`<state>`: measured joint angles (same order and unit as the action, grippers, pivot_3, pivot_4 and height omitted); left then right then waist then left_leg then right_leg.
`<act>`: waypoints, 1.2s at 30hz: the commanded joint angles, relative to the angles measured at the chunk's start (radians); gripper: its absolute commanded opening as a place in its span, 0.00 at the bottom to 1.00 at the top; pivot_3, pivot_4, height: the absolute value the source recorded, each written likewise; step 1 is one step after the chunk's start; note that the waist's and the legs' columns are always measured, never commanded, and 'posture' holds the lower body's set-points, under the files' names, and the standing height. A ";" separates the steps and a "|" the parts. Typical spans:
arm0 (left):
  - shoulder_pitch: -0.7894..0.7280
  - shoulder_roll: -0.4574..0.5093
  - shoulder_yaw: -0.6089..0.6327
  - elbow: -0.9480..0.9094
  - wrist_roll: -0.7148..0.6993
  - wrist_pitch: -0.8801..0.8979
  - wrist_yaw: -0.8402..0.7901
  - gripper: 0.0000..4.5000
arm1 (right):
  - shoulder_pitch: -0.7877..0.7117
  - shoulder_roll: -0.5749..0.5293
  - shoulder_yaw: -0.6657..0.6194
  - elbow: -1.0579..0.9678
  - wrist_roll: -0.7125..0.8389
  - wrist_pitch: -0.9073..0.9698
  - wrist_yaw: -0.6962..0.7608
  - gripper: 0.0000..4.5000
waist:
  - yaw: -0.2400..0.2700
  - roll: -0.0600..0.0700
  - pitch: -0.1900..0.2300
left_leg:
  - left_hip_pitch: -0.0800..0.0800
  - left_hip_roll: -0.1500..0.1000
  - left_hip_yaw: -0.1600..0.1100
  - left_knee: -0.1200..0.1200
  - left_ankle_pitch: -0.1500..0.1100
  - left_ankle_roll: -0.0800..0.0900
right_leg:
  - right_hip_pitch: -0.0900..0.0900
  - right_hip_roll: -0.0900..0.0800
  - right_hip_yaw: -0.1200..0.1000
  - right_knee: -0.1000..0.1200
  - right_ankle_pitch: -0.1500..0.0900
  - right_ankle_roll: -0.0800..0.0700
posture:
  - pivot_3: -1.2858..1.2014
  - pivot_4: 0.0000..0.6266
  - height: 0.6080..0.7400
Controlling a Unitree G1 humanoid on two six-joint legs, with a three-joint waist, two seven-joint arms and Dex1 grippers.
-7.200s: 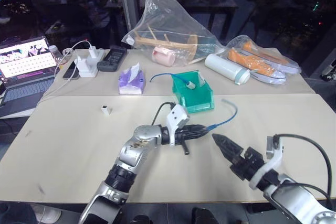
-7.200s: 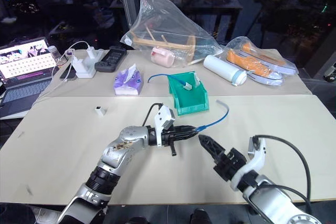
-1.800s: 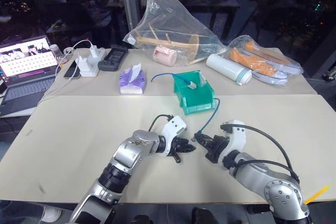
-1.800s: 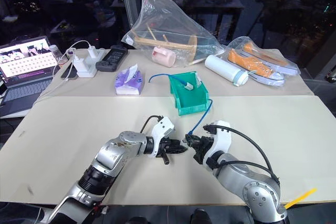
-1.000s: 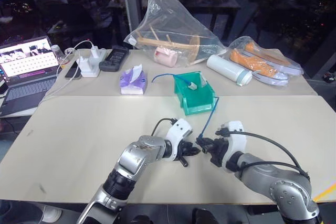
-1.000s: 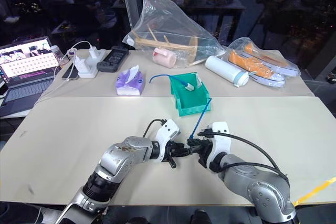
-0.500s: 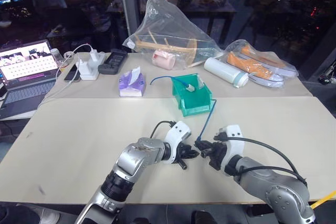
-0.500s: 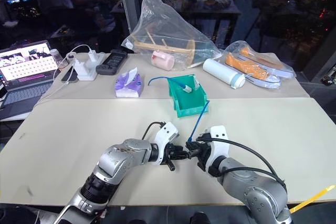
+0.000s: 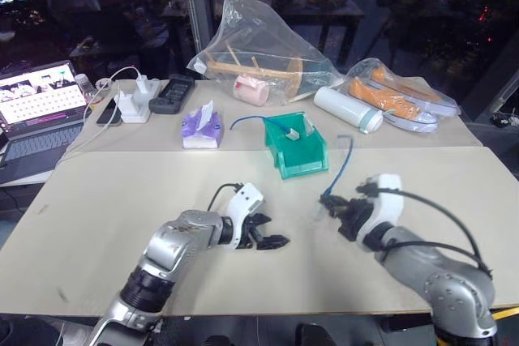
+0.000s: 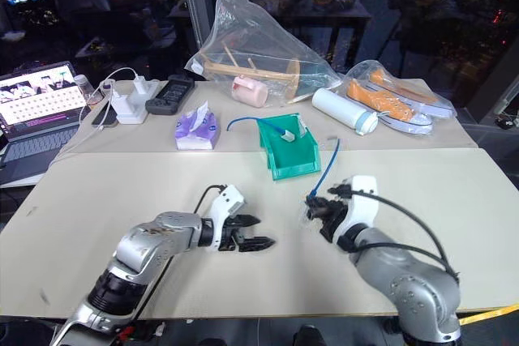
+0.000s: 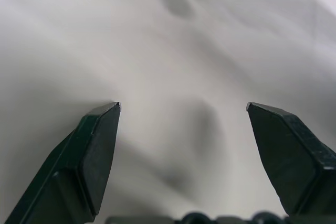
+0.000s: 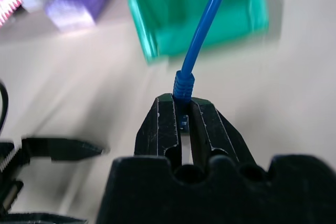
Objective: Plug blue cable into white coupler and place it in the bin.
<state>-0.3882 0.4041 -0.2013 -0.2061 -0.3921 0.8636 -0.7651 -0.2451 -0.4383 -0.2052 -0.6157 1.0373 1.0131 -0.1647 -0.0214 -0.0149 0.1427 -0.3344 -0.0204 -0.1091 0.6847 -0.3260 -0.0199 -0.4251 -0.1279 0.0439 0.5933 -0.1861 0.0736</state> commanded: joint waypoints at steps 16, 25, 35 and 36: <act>0.062 -0.022 0.182 -0.038 -0.012 -0.231 0.112 0.93 | -0.720 -0.024 0.306 1.076 -0.624 -0.568 0.648 0.21 | -0.021 0.002 0.002 | -0.002 0.000 0.001 -0.003 0.004 -0.007 | -0.001 0.000 -0.001 -0.001 0.001 0.001 | 0.52 0.24 1.00; 0.068 -0.024 0.192 -0.013 0.018 -0.290 0.148 0.93 | -0.784 0.007 0.231 1.089 -0.653 -0.581 0.733 0.88 | -0.024 0.002 0.002 | -0.003 0.000 0.001 -0.005 0.004 -0.008 | -0.004 -0.001 -0.001 -0.001 0.001 0.001 | 0.52 0.24 1.00; 0.086 0.042 0.271 0.051 0.068 -0.435 0.158 0.93 | -0.297 -0.188 -0.013 0.326 -0.418 -0.319 0.809 0.99 | -0.008 0.002 0.002 | -0.005 0.000 0.000 -0.005 0.003 -0.006 | -0.005 -0.001 -0.002 -0.001 0.001 0.001 | 0.52 0.24 1.00; 0.094 0.054 0.274 0.057 0.066 -0.440 0.146 0.93 | -0.226 -0.201 -0.035 0.271 -0.407 -0.318 0.817 0.99 | -0.008 0.002 0.002 | -0.005 0.000 0.000 -0.005 0.003 -0.005 | -0.005 -0.001 -0.002 -0.001 0.001 0.001 | 0.52 0.24 1.00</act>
<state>-0.3041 0.4439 0.0506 -0.1437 -0.3269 0.4557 -0.6029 -0.5272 -0.6195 -0.1751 -0.2006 0.5692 0.6802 0.6331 -0.0294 -0.0127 0.1451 -0.3391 -0.0205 -0.1079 0.6794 -0.3240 -0.0241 -0.4300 -0.1289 0.0430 0.5925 -0.1850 0.0749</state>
